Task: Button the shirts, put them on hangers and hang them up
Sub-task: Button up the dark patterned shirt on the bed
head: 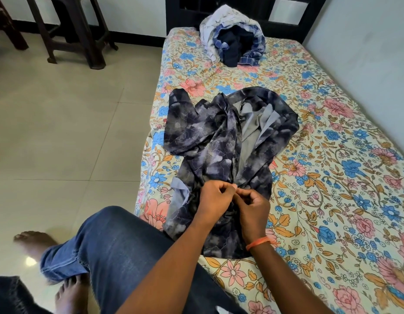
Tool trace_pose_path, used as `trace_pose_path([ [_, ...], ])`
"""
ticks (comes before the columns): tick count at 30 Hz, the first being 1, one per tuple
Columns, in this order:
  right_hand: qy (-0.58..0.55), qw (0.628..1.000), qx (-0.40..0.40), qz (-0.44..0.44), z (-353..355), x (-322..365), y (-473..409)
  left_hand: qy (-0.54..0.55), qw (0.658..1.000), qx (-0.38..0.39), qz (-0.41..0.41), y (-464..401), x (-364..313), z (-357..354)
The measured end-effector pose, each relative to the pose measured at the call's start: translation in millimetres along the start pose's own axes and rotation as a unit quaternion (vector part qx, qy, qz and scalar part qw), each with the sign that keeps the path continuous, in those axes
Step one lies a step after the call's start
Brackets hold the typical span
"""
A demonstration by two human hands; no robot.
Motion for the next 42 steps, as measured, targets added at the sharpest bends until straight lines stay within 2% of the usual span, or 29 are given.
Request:
trace_pose_path([
  [3, 0.012, 1.0, -0.01, 0.017, -1, 1, 1, -0.017, 1.0, -0.003, -0.013, 0, -2, 0],
  [11, 0.021, 0.999, -0.002, 0.049, -3, 1, 2, 0.0, 0.999, -0.02, 0.047, -7, 3, -1],
  [19, -0.018, 1.0, 0.0, -0.011, -2, 3, 1, 0.102, 0.988, -0.023, 0.111, -13, 7, -1],
  [23, -0.069, 0.997, 0.027, -0.038, 1, 7, -3, 0.162, 0.978, 0.022, 0.132, -17, 8, 3],
  [26, -0.087, 0.994, 0.044, -0.049, 3, 7, -4, 0.164, 0.976, 0.043, 0.139, -20, 11, 4],
  [31, -0.102, 0.991, 0.07, -0.044, 3, 2, -5, 0.14, 0.984, 0.014, 0.114, -16, 11, -2],
  [36, -0.078, 0.992, 0.085, -0.053, 5, -3, -12, 0.061, 0.995, 0.001, 0.076, -14, 13, -4],
  [42, -0.013, 0.993, 0.109, -0.042, -3, 2, -17, 0.096, 0.994, -0.018, 0.044, -8, 11, 1],
])
Point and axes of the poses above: each hand's wrist, its own y-axis away from the middle knuckle, its own z-axis out of the back of the hand, x = y × z, the point moved 4 cm from there along -y, towards the middle knuckle
